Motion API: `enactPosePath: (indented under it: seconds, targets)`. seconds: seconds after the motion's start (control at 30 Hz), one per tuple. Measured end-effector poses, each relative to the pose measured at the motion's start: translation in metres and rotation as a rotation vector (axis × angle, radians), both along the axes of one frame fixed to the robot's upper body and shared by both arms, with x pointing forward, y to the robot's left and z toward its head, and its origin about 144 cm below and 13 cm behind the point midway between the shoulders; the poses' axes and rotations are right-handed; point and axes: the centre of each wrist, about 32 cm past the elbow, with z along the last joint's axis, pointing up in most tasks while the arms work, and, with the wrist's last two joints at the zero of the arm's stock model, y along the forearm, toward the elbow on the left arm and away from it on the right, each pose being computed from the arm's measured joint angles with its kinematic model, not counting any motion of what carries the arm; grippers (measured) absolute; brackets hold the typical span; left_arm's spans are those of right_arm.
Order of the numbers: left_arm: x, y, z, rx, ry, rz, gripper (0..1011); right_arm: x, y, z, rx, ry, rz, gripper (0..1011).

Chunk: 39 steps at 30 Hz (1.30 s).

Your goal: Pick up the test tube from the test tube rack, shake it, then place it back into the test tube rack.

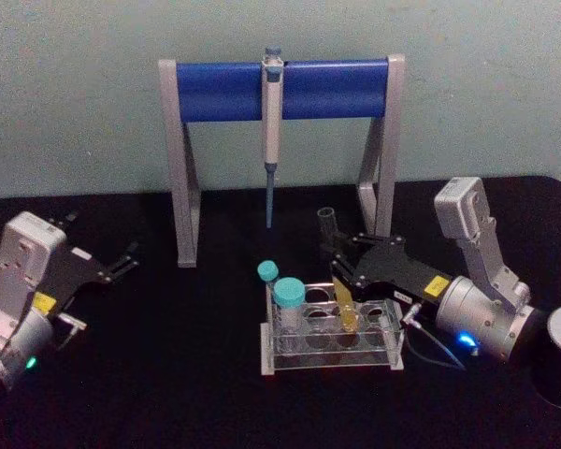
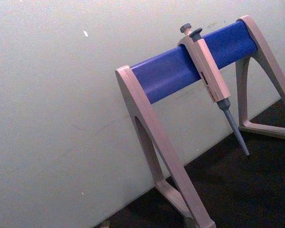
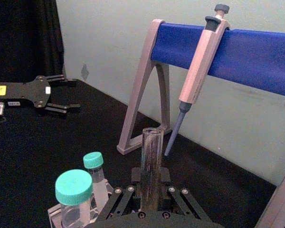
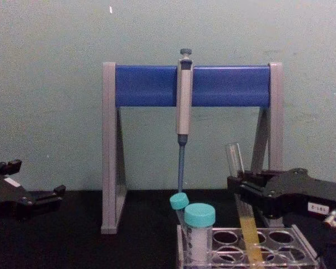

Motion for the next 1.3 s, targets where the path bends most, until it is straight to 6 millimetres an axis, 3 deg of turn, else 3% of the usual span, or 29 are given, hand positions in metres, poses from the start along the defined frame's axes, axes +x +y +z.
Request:
enactPosePath:
  seconds: [0.77, 1.3]
  targets:
    - [0.0000, 0.0000, 0.0000, 0.000, 0.000, 0.000, 1001, -0.0008, -0.0009, -0.0004, 0.003, -0.009, 0.001, 229]
    - [0.0000, 0.0000, 0.0000, 0.000, 0.000, 0.000, 1001, -0.0061, -0.0062, 0.0047, 0.113, -0.079, 0.001, 229]
